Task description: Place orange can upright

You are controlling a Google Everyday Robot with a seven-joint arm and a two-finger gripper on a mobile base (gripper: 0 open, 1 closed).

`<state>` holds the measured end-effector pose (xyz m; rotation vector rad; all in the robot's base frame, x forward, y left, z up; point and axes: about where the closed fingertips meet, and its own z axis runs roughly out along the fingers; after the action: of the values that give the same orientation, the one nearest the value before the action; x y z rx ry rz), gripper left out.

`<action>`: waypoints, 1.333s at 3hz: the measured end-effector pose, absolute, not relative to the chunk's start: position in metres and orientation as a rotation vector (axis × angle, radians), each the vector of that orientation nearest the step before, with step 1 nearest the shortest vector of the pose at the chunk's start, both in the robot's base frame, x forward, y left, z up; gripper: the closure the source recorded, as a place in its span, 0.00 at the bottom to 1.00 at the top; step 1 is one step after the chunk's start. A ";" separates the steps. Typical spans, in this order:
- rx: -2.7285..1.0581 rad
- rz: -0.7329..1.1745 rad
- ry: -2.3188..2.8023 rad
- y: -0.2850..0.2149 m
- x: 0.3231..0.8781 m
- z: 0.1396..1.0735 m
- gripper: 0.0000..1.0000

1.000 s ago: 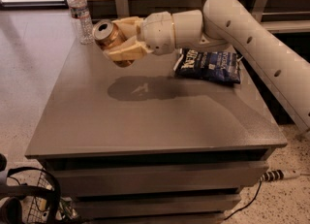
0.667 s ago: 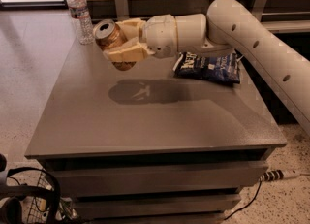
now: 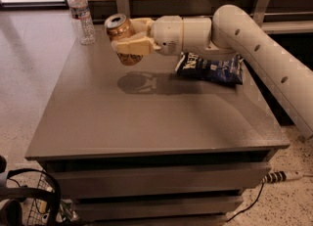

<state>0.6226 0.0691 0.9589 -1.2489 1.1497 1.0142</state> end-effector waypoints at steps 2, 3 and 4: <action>-1.169 1.008 1.156 0.064 0.638 0.955 1.00; -1.113 1.006 1.236 0.068 0.651 0.948 1.00; -1.041 0.971 1.346 0.065 0.666 0.937 1.00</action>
Offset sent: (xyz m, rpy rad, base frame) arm 0.0127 -0.0044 -0.0033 0.0410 0.0117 -0.0424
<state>0.6665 0.0653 0.9369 -1.0411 1.3456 0.9706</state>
